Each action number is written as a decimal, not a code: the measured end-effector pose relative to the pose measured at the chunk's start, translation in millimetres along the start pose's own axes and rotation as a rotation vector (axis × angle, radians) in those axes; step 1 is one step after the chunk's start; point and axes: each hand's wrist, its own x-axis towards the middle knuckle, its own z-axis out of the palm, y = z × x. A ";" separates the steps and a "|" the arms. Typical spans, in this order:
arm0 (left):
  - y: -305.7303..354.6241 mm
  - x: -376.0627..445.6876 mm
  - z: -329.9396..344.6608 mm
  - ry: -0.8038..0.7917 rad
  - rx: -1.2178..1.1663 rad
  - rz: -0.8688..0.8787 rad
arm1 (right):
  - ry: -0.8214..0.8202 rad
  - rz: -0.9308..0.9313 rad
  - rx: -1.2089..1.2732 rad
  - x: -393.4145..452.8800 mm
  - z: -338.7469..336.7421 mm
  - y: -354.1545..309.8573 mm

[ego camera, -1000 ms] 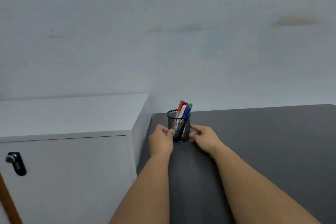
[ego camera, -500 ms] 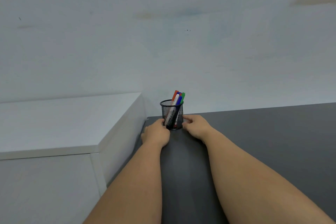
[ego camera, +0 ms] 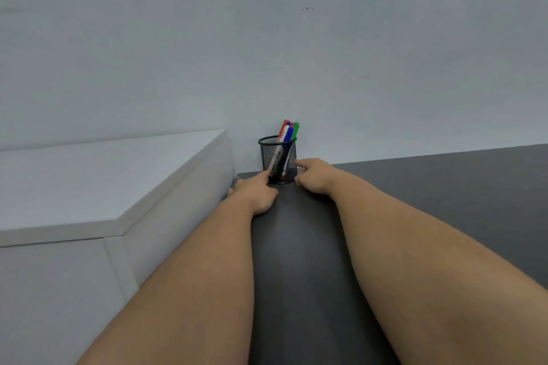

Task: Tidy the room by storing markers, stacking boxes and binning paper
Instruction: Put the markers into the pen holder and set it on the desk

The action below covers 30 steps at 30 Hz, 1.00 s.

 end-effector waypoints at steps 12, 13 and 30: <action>7.4 -9.7 -10.8 -0.084 0.242 0.089 | -0.107 0.012 -0.365 3.0 -5.4 3.2; 8.5 -13.1 -9.8 -0.090 0.273 0.097 | -0.105 0.025 -0.433 -0.6 -5.3 6.4; 23.6 -219.5 -24.8 -0.193 0.330 0.217 | -0.021 0.119 -0.563 -211.9 -24.7 -6.3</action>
